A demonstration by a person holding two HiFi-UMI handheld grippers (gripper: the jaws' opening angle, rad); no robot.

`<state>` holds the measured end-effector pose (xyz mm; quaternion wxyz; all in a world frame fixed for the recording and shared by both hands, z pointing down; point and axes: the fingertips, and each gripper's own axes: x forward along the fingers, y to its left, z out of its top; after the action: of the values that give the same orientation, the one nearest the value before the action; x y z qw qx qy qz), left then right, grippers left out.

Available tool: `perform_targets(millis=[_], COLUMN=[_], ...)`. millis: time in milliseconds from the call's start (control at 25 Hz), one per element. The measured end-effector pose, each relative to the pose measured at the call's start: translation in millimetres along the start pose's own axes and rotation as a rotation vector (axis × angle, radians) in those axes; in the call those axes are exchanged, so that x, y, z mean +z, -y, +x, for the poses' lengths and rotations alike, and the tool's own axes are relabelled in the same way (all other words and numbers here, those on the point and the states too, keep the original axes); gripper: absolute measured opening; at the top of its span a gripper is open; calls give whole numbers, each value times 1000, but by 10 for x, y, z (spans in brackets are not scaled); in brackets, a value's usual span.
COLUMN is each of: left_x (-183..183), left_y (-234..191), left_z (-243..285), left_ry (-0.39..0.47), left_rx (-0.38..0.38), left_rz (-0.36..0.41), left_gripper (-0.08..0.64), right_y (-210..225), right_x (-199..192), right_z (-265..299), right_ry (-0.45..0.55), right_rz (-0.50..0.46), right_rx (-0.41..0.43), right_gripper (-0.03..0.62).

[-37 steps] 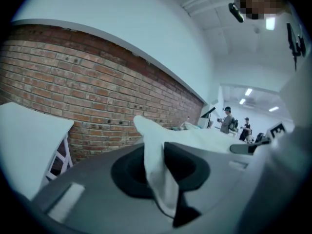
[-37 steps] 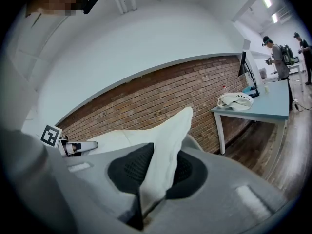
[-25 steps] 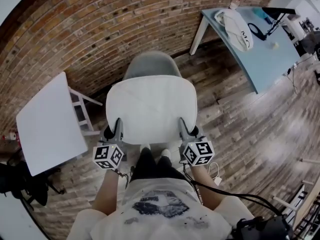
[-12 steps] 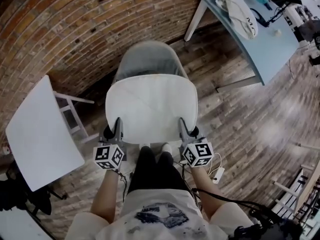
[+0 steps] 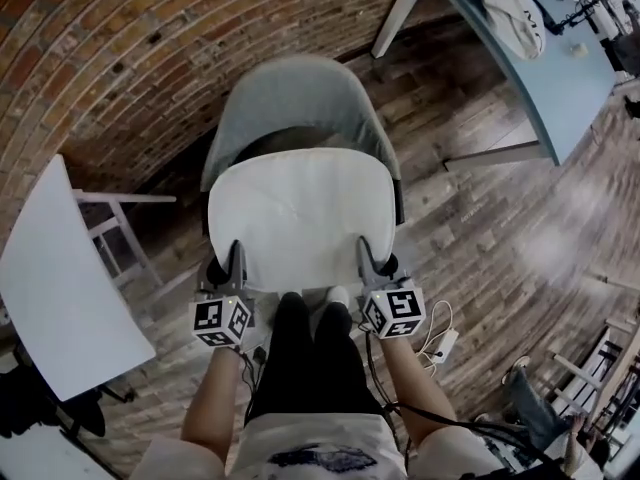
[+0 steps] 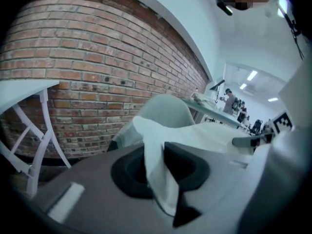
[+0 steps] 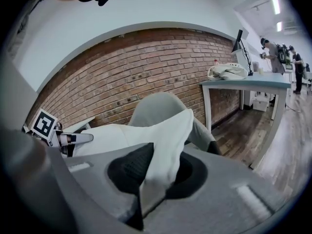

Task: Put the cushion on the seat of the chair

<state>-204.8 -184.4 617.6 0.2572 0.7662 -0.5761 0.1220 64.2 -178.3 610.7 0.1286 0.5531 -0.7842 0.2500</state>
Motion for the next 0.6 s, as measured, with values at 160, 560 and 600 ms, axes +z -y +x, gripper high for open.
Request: perform_targets(millis=[160,560,600], left_x=[-305,-973,-1028], left_y=[-106,-352,-379], left_z=[272,789,829], left_ry=[-17,-54,-56], left_rx=[5,20,21], left_rz=[9,21,21], left_gripper=[64,64,64], right_y=[136,403,422], right_x=[-339,-1048,-1112], right_z=[263,795,843], right_ry=[-17,-50,-52], right_rz=[12,30,32], right_rx=[-4,-14,-15], right_gripper=[67,67,67])
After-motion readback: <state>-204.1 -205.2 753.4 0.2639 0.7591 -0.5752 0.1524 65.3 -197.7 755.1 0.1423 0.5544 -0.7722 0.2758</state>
